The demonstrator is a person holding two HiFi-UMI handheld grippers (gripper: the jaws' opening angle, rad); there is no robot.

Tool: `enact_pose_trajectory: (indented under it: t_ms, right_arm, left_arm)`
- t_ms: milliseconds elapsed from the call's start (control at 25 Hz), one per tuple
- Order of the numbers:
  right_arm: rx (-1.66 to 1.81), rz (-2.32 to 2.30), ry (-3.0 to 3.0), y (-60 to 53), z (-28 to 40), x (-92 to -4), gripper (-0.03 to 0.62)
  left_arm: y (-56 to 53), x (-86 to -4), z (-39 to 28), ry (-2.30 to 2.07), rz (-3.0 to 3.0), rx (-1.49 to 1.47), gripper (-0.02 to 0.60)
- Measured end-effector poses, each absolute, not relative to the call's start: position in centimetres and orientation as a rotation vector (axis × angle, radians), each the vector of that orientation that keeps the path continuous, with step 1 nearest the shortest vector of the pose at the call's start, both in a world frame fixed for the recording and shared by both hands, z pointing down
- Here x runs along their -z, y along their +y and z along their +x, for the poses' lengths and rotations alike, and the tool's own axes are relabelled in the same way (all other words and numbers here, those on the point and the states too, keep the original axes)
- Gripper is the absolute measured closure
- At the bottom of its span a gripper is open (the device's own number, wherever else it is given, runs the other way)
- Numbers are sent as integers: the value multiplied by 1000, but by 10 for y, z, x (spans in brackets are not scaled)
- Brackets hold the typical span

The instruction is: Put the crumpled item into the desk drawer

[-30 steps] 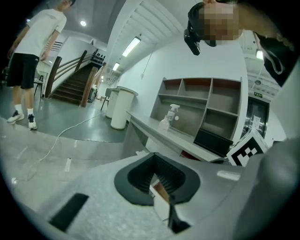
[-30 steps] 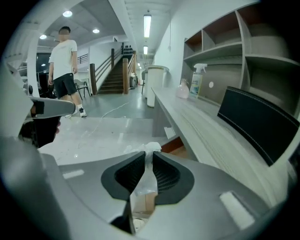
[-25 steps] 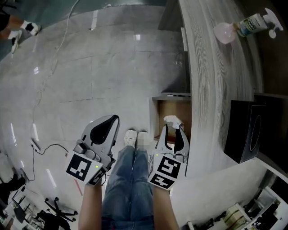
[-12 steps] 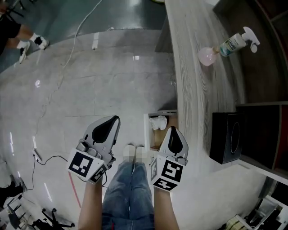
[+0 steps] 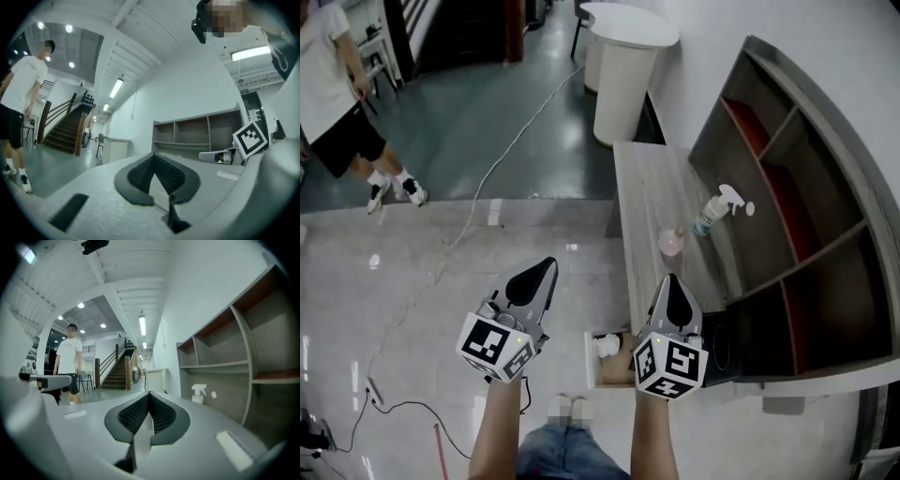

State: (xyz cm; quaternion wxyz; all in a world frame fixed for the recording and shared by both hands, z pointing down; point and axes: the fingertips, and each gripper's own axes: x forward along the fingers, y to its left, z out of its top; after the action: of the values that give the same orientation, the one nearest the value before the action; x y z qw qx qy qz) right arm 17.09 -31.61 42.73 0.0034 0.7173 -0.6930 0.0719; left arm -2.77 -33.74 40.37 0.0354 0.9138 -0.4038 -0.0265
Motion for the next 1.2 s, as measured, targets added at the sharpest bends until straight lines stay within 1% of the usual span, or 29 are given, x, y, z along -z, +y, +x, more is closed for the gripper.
enact_pose_trajectory:
  t_ms: [200,400,640,1200]
  right_arm:
    - [-53,2270,-2342,-312,170,-342,585]
    - [78,2248,-2470,-302,169,-294,585]
    - [168,2213,-2522,-281,162,-272,585]
    - [178,2189,-2539,-270,153,-273,585]
  left_arm:
    - [-334,-329,-33,-1313,2873,183,578]
    - [-328,-282,-38,-1387,2912,246,578]
    - [-312,-257,-47,-1431,2926,299,578]
    - [-300,-257,-45,-1398,2947,288,578]
